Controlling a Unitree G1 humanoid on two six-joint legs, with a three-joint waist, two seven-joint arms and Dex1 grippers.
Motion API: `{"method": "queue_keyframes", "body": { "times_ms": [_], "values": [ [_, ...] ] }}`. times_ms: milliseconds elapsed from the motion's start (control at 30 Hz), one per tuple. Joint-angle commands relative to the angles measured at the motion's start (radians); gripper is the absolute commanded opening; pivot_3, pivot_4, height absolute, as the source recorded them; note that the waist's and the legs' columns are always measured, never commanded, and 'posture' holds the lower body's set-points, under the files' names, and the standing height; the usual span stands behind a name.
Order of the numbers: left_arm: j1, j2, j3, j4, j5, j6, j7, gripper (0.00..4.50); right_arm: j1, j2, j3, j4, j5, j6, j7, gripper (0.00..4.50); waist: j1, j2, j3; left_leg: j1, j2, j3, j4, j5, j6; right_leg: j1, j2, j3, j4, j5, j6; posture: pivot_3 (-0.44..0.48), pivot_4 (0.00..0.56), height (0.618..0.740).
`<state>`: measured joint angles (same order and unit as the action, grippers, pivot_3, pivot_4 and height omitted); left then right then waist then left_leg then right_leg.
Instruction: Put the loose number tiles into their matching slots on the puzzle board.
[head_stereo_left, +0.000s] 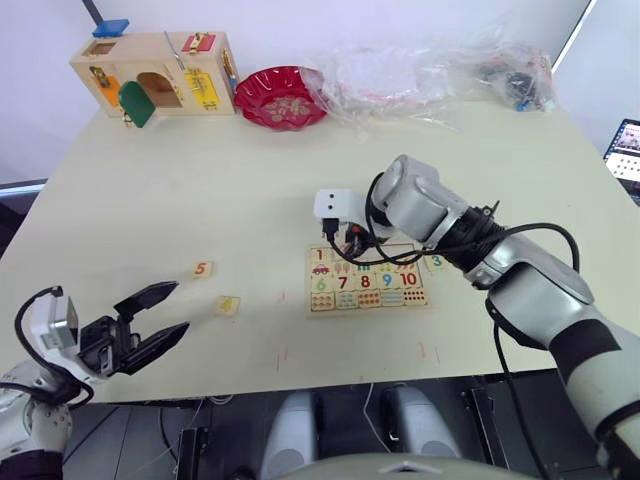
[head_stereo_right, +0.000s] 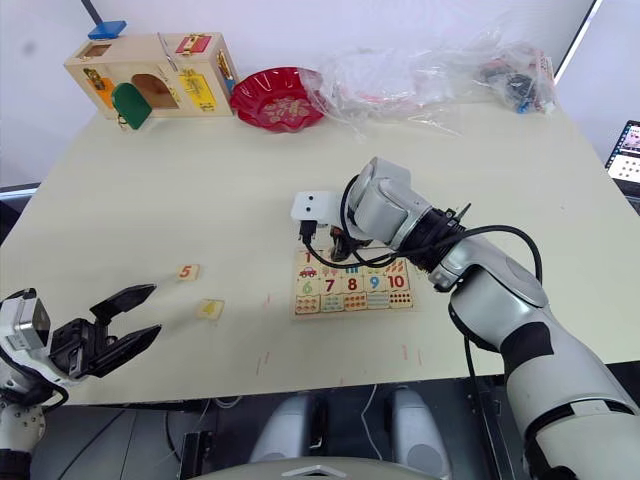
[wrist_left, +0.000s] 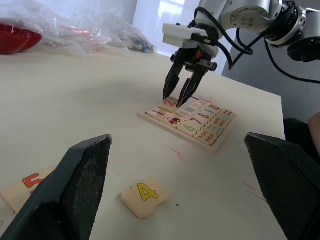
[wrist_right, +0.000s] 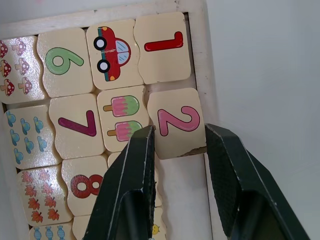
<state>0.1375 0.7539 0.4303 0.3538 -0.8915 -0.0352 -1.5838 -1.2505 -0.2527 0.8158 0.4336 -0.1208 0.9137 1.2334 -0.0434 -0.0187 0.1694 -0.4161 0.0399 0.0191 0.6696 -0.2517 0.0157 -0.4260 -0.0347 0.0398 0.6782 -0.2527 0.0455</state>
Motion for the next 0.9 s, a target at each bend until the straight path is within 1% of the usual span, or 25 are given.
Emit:
{"method": "queue_keyframes", "body": {
  "times_ms": [33,900],
  "values": [
    [0.002,0.026,0.004,0.009,-0.026,-0.021,-0.031,4.5,-0.014,0.006,-0.031,-0.011,-0.005,0.002,-0.007,0.97,0.0,0.0,0.0,0.0,0.0,0.0,0.0,0.0,0.0,0.0,0.0,0.0,0.0,0.0,0.0,0.0,0.15,0.74],
    [0.004,0.025,-0.033,0.032,-0.038,-0.05,-0.031,4.5,-0.006,0.005,-0.012,-0.012,-0.01,-0.004,0.012,0.97,0.0,0.0,0.0,0.0,0.0,0.0,0.0,0.0,0.0,0.0,0.0,0.0,0.0,0.0,0.0,0.0,0.15,0.74]
  ]
}}
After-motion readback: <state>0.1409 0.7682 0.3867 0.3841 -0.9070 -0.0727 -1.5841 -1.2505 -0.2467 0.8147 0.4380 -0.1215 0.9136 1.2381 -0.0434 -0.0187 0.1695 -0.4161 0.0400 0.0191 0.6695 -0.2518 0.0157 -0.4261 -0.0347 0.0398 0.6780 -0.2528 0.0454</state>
